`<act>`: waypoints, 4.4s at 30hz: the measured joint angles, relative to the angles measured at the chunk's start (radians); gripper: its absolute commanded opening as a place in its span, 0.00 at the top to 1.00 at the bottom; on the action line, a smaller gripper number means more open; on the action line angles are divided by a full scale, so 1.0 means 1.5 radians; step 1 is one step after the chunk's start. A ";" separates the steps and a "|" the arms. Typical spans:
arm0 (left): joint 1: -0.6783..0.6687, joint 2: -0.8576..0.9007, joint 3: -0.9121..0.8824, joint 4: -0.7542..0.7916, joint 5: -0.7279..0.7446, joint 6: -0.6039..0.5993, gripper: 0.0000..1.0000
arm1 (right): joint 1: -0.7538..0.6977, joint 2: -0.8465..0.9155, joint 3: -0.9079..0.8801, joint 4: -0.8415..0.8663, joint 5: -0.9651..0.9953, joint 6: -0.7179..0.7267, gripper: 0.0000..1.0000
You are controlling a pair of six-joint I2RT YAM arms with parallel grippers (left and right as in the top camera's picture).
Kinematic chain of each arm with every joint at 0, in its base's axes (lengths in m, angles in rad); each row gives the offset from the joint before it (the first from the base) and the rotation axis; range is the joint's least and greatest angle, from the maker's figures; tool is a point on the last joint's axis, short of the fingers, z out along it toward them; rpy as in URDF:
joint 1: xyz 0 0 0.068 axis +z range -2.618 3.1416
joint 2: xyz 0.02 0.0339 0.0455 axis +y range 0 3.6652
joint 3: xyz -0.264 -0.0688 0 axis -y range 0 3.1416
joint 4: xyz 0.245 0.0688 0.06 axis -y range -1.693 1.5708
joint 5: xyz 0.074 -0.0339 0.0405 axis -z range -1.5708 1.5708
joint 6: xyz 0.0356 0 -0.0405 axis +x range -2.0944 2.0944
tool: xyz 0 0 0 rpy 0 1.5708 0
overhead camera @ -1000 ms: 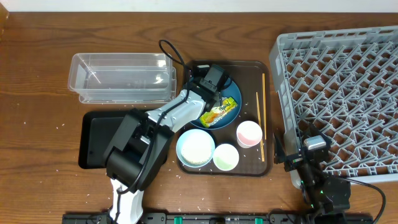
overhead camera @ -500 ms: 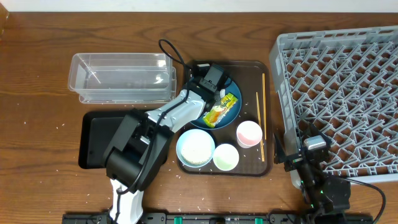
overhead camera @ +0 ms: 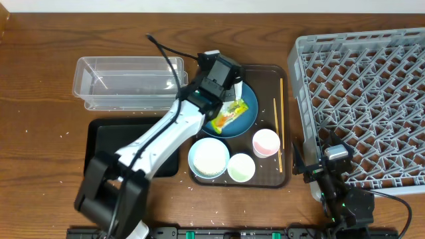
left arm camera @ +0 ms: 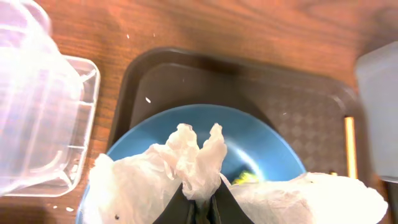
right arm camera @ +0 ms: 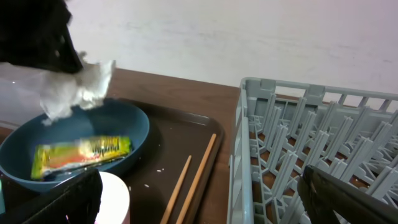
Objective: Sort waste into correct bins and load items into the dishwasher rack
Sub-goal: 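Close the left gripper on the tissue and lift it, then carry the tissue left and release it into the clear bin, then move the left gripper back and grasp the yellow snack wrapper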
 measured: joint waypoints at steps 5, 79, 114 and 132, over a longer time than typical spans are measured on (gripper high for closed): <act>0.000 -0.044 0.000 -0.017 0.000 0.000 0.93 | 0.000 0.000 0.000 0.000 0.000 0.000 0.01; 0.270 -0.270 0.004 -0.112 0.253 0.136 0.21 | 0.000 0.000 0.000 0.000 0.000 0.000 0.01; -0.017 0.075 0.004 -0.107 0.073 0.318 0.21 | 0.000 0.000 0.000 0.000 0.000 0.000 0.01; -0.017 0.178 0.004 -0.018 0.114 0.335 0.48 | 0.000 0.000 0.000 0.000 0.000 0.000 0.01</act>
